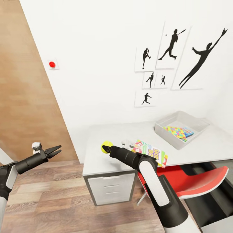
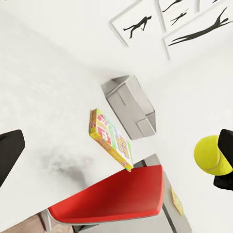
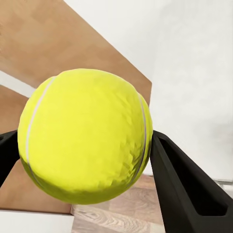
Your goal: Put all the toys in the child's room - the three board games (two on the bed and one on the table), the two jigsaw puzzles on the table, and the tennis ball on the table - inside the toy box on the table in the child's room.
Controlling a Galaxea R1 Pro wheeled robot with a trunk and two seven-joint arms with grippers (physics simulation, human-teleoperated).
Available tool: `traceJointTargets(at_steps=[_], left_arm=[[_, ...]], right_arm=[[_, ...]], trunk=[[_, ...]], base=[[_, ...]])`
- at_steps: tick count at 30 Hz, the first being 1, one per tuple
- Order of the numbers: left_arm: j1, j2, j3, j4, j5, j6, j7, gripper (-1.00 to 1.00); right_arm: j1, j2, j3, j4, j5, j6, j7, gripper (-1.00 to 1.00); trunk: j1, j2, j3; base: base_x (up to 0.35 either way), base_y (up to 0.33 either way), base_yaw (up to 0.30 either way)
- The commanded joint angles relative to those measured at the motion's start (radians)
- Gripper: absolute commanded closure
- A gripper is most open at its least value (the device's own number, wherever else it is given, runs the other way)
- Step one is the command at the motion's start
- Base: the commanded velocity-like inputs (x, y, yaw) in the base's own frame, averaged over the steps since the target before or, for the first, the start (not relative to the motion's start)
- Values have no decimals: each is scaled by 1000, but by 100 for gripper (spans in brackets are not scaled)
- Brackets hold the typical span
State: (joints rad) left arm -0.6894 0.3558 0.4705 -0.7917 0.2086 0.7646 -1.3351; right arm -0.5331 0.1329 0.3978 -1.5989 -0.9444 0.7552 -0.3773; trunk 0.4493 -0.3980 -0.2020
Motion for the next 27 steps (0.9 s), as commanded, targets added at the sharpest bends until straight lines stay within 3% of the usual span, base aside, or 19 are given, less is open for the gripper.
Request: traceJointTargets(at_steps=[1,27], left_arm=[[-1,0,0,0,2,10,-3,-100],[-1,0,0,0,2,10,-3,-100]], right_arm=[[-1,0,0,-1,-13,0,-12,100],[-1,2,3,-1,-14,-10,-12,100]], trunk=[[1,-2,0],[1,-2,42]], base=[[0,0,-6],[-30,0,0]])
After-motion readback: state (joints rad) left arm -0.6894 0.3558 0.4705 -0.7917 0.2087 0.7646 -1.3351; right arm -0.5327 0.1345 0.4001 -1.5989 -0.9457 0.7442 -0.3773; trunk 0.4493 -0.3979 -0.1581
